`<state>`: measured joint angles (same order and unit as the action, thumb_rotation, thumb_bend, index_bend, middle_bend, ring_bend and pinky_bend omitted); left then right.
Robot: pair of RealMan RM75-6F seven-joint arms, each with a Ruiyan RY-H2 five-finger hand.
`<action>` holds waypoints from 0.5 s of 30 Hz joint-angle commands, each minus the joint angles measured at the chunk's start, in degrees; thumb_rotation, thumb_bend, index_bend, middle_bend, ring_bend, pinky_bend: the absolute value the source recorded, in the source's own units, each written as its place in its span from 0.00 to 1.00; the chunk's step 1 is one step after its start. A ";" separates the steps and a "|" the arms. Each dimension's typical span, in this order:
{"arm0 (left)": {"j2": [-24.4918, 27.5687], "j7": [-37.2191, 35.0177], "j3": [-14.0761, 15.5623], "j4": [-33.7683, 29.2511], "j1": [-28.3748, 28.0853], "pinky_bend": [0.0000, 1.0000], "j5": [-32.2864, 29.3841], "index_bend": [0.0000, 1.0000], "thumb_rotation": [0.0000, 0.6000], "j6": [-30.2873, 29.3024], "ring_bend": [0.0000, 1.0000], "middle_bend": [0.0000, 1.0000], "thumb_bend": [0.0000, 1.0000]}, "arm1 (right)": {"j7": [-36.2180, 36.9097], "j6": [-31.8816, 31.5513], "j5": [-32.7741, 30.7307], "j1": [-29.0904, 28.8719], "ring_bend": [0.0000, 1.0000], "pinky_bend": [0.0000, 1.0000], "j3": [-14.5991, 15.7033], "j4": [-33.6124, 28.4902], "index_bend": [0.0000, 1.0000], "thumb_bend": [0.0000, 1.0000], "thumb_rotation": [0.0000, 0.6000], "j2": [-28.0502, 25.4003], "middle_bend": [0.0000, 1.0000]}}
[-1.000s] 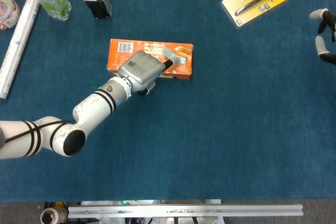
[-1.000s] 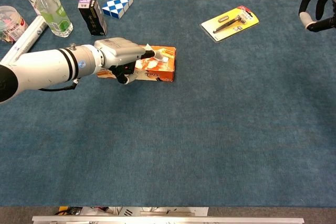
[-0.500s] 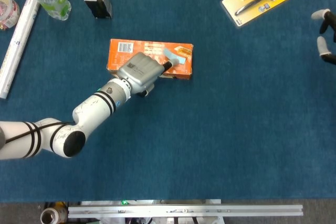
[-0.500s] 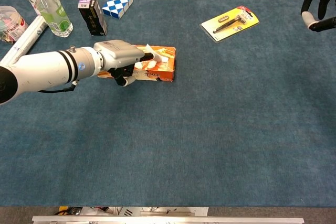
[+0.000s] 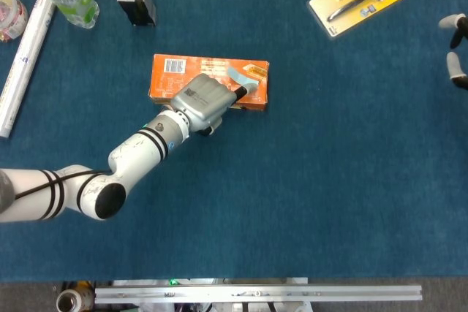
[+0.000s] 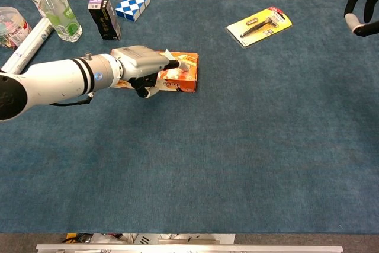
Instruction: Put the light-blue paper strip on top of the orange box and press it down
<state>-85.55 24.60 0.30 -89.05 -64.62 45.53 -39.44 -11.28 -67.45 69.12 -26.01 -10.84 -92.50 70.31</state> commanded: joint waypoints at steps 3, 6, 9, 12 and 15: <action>-0.17 0.31 0.34 -0.03 -0.10 1.00 -0.29 0.06 1.00 0.16 1.00 0.99 0.65 | 0.22 0.02 0.00 0.02 0.59 0.86 -0.08 0.24 0.32 0.45 1.00 0.02 0.51; -0.22 0.36 0.44 -0.24 -0.06 1.00 -0.17 0.06 1.00 0.04 1.00 1.00 0.65 | 0.41 0.08 0.01 0.01 0.59 0.86 -0.14 0.44 0.32 0.45 1.00 0.09 0.51; -0.19 0.53 0.52 -0.37 -0.13 1.00 -0.31 0.06 1.00 0.02 1.00 0.99 0.65 | 0.62 0.12 0.00 0.06 0.59 0.86 -0.14 0.66 0.32 0.45 1.00 0.19 0.51; -0.14 0.16 0.17 -0.49 -0.01 1.00 -0.28 0.06 1.00 -0.32 1.00 0.99 0.65 | 0.83 0.12 0.03 0.16 0.59 0.86 -0.11 0.85 0.32 0.45 1.00 0.19 0.51; 0.35 -0.36 -0.18 -0.97 0.28 1.00 0.12 0.06 1.00 -0.76 1.00 0.99 0.65 | 0.96 0.11 -0.01 0.23 0.59 0.86 -0.14 1.00 0.32 0.45 1.00 0.11 0.51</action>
<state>-85.38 24.37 0.22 -89.84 -64.44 45.49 -40.07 -10.31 -67.34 69.12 -25.78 -10.98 -91.50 70.42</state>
